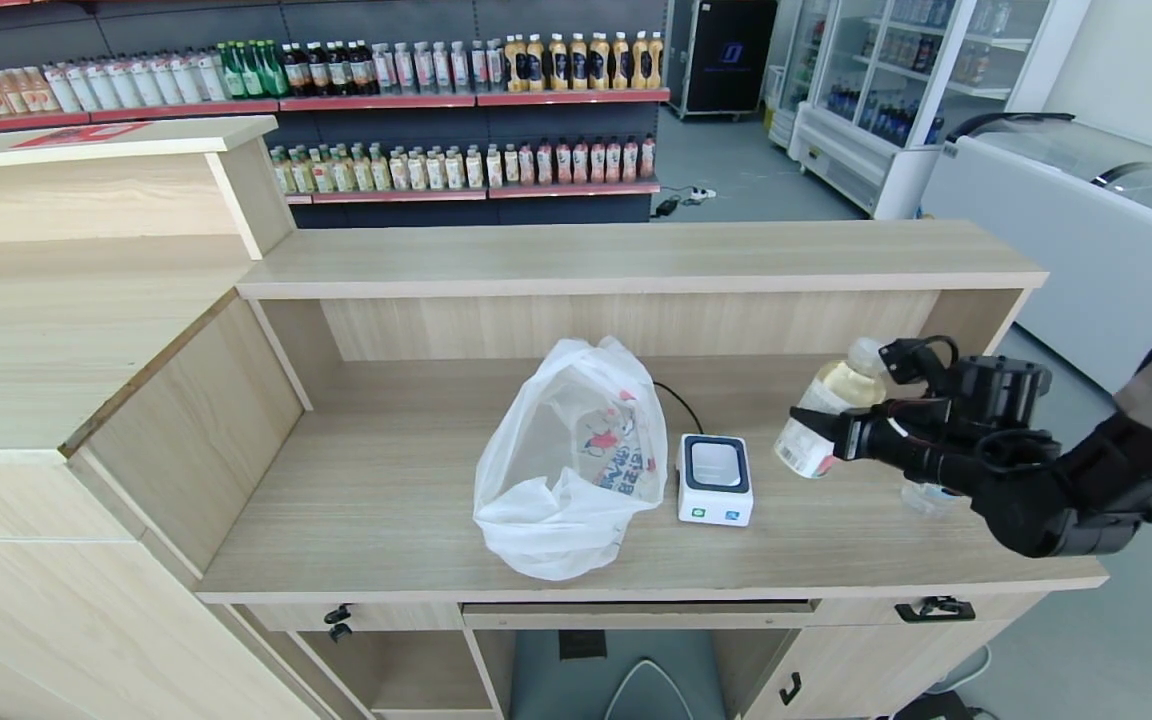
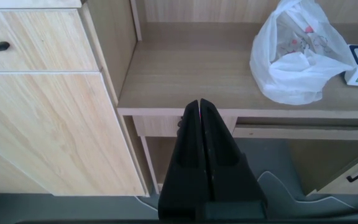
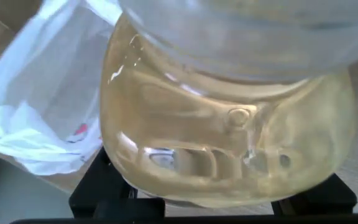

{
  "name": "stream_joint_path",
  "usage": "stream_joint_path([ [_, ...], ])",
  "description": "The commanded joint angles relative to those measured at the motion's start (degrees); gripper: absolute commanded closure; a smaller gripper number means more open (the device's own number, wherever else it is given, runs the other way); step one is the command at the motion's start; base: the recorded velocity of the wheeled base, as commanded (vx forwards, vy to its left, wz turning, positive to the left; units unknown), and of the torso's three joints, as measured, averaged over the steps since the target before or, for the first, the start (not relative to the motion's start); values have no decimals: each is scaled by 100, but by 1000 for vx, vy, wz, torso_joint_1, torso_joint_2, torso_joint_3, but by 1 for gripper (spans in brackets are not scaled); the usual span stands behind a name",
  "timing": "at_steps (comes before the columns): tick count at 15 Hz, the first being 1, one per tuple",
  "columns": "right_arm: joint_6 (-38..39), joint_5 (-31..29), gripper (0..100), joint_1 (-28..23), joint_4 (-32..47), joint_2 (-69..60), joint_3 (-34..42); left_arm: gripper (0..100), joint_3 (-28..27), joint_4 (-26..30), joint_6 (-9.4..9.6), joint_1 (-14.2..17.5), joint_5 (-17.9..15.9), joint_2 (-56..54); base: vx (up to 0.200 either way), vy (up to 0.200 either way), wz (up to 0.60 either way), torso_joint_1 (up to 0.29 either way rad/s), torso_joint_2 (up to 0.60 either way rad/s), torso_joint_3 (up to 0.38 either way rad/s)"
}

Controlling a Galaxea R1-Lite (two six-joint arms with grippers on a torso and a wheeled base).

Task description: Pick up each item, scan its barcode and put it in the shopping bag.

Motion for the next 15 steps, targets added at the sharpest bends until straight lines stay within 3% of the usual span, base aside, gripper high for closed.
stream_joint_path([
  [1,953,981,100,381,780,-2470,813,100,0,0,0,0,2,0,0,0,0,0,0,0],
  [6,2350,1324,100,1260,2134,-4096,329,100,0,0,0,0,2,0,0,0,0,0,0,0],
  [10,2614,1324,100,1787,2239,-4360,399,100,0,0,0,0,2,0,0,0,0,0,0,0],
  [15,3106,1737,100,1928,2239,-4589,566,100,0,0,0,0,2,0,0,0,0,0,0,0],
])
